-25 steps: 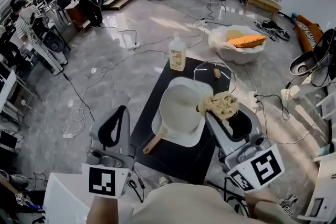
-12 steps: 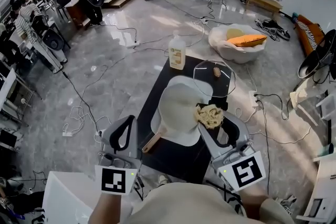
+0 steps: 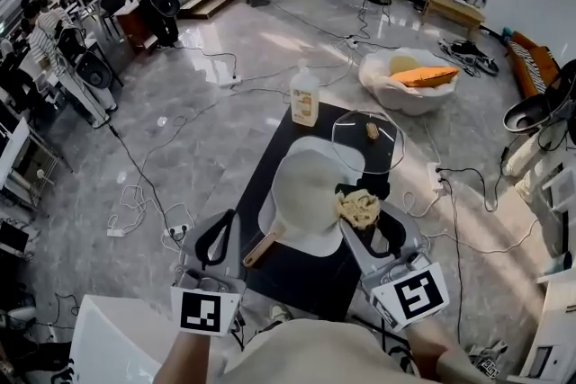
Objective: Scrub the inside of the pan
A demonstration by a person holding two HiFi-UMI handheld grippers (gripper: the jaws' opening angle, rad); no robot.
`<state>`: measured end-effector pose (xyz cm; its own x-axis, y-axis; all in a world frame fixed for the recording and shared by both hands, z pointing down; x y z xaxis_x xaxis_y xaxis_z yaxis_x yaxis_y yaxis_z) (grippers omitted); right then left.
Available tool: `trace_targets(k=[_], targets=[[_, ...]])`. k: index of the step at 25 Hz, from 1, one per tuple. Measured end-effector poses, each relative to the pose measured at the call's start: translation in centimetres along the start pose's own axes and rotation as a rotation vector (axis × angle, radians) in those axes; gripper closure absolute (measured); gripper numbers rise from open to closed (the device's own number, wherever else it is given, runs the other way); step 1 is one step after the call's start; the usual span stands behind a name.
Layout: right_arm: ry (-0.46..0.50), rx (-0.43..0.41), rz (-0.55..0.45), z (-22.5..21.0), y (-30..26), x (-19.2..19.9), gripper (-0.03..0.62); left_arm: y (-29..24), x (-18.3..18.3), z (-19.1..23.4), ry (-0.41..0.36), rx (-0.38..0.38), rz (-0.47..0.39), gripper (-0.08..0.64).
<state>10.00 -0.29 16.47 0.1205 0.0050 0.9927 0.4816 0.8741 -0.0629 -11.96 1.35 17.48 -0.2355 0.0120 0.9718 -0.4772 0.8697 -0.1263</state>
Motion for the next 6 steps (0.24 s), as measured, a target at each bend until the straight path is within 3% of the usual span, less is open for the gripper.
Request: trace_targets(k=[6], targets=[[0.009,-0.019,-0.002,0.48,-0.19,0.43,0.425,-0.32,-0.02,-0.41,0.0,0.006,-0.004,0.557]])
Point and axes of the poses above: the fingertips, and each gripper's own axes: y backward along the fingers, z to its left, x out of its underside, the point moved 4 cm from there along y, backward along the fingers, and after that the axes turned 10 degrees about x, right-handed, at the moved point
